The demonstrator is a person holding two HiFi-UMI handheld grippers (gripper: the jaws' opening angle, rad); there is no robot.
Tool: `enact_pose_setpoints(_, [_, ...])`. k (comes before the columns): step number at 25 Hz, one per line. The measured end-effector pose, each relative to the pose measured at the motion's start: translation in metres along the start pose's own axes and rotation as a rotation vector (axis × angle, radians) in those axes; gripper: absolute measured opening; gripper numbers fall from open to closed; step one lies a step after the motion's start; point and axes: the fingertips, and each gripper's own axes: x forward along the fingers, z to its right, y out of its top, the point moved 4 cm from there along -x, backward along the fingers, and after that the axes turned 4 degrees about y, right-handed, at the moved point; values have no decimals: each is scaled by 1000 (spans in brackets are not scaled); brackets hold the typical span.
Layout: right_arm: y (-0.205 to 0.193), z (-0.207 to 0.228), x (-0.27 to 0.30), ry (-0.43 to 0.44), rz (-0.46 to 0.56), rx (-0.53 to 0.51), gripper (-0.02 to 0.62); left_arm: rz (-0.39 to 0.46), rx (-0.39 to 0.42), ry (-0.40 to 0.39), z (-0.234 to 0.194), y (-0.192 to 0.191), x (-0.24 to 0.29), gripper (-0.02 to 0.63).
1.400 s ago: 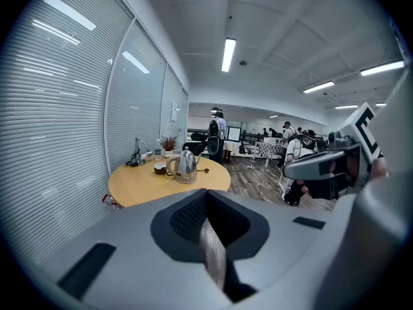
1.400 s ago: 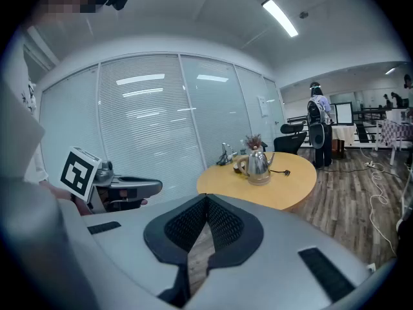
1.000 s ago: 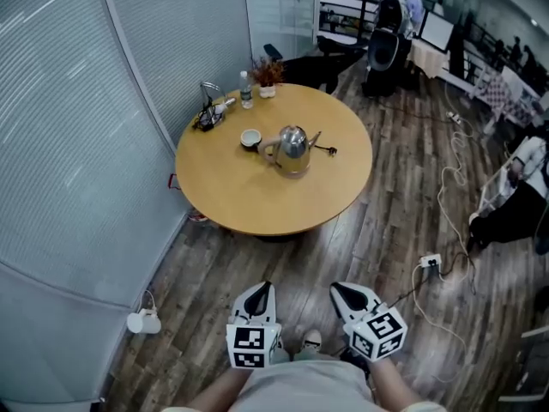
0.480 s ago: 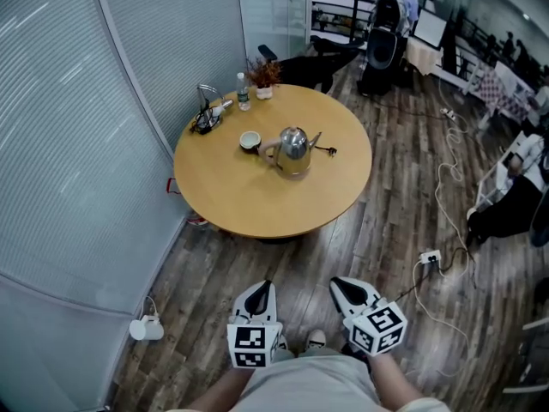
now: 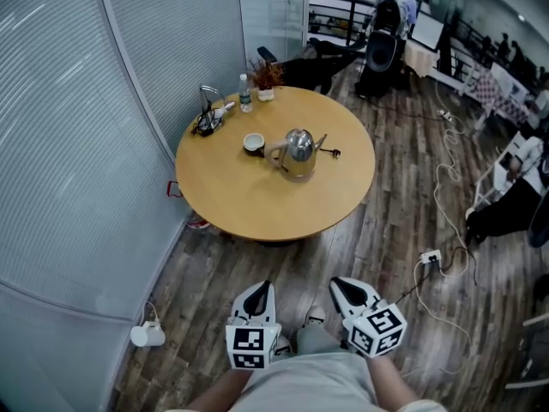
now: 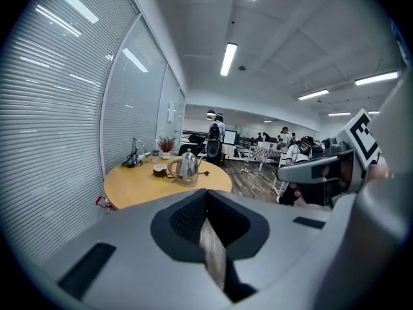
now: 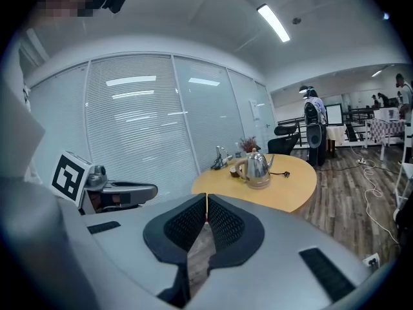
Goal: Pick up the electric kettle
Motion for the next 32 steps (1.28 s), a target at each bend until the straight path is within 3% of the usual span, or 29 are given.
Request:
enact_pose_setpoints(5, [-1, 11, 12, 3, -5, 10, 32, -2, -5, 1, -2, 2, 17, 3])
enact_pose_setpoints(12, [10, 63, 50, 6, -13, 9, 32, -16, -7, 24, -12, 12, 80, 3])
enact_pose_setpoints(21, [61, 162, 119, 33, -26, -4, 32, -22, -5, 49, -23, 54, 192, 3])
enact_pose_setpoints(32, [119, 239, 182, 100, -28, -45, 32, 6, -33, 97, -26, 106, 291, 3])
